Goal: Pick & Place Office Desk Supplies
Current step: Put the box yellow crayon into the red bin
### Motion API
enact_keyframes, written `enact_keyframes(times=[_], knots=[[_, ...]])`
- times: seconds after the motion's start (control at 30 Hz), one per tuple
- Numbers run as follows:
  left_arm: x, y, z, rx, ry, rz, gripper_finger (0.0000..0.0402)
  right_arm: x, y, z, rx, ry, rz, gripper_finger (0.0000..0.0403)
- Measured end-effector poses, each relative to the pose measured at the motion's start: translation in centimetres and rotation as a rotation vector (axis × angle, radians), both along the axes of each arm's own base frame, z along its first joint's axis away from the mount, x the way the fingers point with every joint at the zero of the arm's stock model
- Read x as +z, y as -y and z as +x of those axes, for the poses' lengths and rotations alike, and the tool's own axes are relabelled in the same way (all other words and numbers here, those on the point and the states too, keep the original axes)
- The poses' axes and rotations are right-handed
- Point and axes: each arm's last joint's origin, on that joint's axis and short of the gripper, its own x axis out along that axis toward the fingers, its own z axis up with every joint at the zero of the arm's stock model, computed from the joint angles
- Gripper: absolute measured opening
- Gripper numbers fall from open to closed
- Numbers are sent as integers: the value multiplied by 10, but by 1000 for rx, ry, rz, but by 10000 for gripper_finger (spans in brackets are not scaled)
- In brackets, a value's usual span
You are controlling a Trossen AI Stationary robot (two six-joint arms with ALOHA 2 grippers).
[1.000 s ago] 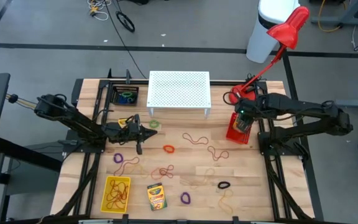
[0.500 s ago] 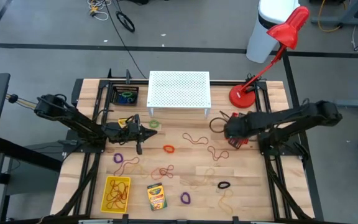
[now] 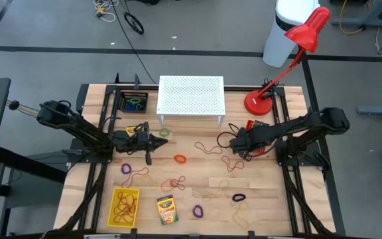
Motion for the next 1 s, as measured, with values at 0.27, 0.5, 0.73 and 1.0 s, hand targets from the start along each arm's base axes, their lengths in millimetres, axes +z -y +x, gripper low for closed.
enact_keyframes(times=[0.27, 0.5, 0.73, 1.0], knots=[[0, 0, 0, 0, 0, 0, 13, -8, -1, 3, 0, -39, 20, 6], [0, 0, 0, 0, 0, 0, 13, -11, 0, 5, 3, -37, -4, 4], [0, 0, 0, 0, 0, 0, 13, -22, 5, -8, -58, -94, -18, 5], [0, 0, 0, 0, 0, 0, 13, -33, 7, -22, -103, -134, -70, 5]])
